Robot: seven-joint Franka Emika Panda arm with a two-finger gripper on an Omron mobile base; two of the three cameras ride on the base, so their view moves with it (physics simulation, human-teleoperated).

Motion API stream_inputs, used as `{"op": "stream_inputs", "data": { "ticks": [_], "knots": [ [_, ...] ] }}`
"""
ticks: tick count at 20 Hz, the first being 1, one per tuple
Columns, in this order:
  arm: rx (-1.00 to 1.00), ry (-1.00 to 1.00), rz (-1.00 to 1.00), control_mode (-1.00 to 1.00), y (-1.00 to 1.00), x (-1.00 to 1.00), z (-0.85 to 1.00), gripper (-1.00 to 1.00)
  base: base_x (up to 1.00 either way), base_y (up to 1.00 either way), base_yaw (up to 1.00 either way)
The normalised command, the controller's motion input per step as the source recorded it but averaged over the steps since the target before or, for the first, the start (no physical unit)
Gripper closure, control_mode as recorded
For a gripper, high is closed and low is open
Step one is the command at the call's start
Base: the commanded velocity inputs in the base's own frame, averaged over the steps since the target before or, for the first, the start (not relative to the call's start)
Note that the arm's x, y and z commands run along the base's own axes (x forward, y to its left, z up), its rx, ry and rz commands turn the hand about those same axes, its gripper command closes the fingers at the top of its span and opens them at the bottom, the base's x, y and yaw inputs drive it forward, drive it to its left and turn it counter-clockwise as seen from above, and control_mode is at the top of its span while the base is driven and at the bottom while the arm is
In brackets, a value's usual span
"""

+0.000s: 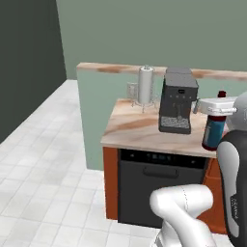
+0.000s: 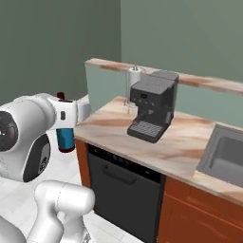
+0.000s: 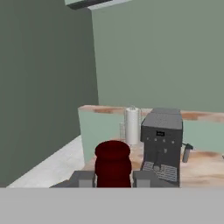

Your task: Get the candle and the beer from the cabinet and move them to the dining counter.

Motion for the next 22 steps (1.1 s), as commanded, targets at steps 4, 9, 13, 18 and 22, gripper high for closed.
{"op": "stream_inputs", "data": {
  "ticks": [4,9,13,18,22],
  "knots": [
    [0.0,0.0,0.0,1.0,0.0,0.0,0.0,1.0,0.95,1.0,-0.03],
    [0.0,0.0,0.0,1.0,0.0,0.0,0.0,1.0,0.31,1.0,-0.11],
    [0.0,0.0,0.0,1.0,0.0,0.0,0.0,1.0,0.02,1.0,-0.15],
    [0.0,0.0,0.0,1.0,0.0,0.0,0.0,1.0,0.0,1.0,-0.2],
    [0.0,0.0,0.0,1.0,0.0,0.0,0.0,1.0,0.15,1.0,-0.3]
  ]
}}
